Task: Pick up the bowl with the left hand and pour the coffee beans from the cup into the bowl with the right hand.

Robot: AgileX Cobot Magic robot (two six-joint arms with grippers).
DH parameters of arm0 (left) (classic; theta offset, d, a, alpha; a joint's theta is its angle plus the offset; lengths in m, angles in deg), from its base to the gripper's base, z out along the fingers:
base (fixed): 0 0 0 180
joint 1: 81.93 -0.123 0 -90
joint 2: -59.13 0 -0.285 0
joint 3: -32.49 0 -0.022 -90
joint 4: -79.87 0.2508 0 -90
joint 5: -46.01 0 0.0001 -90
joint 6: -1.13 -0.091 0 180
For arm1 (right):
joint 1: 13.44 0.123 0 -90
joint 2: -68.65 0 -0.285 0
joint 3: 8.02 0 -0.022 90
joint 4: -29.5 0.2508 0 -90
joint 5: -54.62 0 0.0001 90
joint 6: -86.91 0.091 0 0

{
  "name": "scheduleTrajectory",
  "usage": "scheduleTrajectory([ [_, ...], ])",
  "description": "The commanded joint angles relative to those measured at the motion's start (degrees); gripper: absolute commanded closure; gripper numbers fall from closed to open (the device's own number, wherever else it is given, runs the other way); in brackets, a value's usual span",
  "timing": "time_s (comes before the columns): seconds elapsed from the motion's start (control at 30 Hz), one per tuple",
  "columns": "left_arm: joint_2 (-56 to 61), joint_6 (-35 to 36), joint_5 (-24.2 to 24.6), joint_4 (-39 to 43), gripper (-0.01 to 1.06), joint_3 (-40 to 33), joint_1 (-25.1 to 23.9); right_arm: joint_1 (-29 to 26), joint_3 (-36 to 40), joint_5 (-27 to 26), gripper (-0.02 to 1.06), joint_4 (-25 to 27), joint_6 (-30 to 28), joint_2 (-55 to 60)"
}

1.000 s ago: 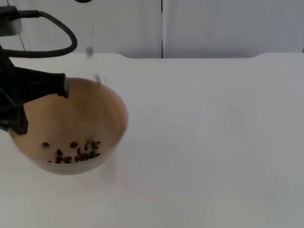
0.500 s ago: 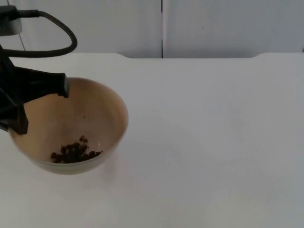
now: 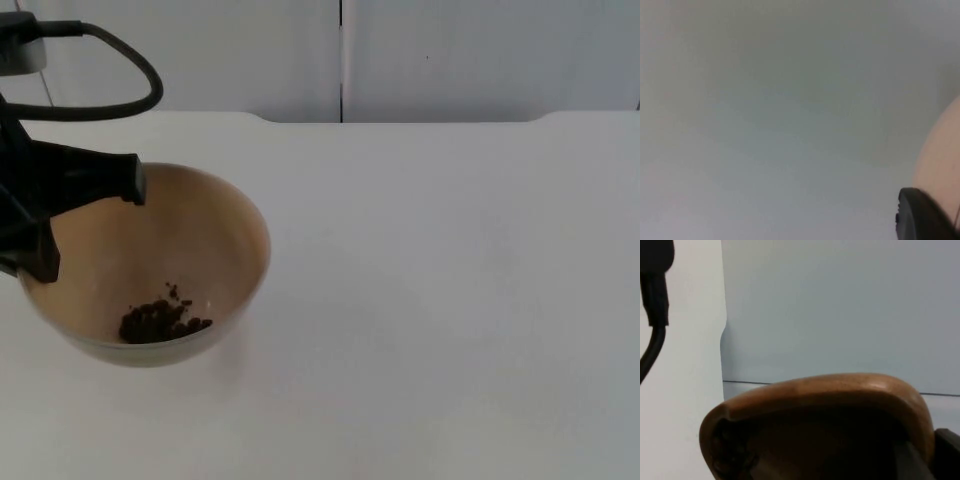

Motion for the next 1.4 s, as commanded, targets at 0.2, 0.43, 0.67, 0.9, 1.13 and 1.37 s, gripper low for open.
scheduleTrajectory([
  [0.2, 0.5, 0.0, -0.4, -0.6, 1.05, 0.2, 0.3, 0.4, -0.6, -1.2, 1.04, -0.9, -0.1, -0.6],
  [0.43, 0.5, 0.0, -0.4, -0.6, 1.05, 0.2, 0.3, 0.0, -0.6, -0.6, 1.04, 1.5, 1.6, -0.6],
  [0.67, 0.5, 0.0, -0.2, -0.6, 1.05, 0.2, 0.3, -1.9, -0.6, -0.4, 1.04, 2.4, 4.7, -0.6],
  [0.9, 0.5, 0.0, -0.4, -0.6, 1.05, 0.2, 0.3, -3.6, -0.6, -0.1, 1.04, 3.0, 9.7, -0.6],
  [1.13, 0.5, 0.0, -0.6, -0.6, 1.05, 0.2, 0.3, -3.7, -0.6, -0.2, 1.04, 5.3, 10.3, -0.6],
  [1.37, 0.5, 0.0, -0.6, -0.6, 1.05, 0.2, 0.3, -3.7, -0.6, -0.2, 1.04, 5.4, 10.3, -0.6],
])
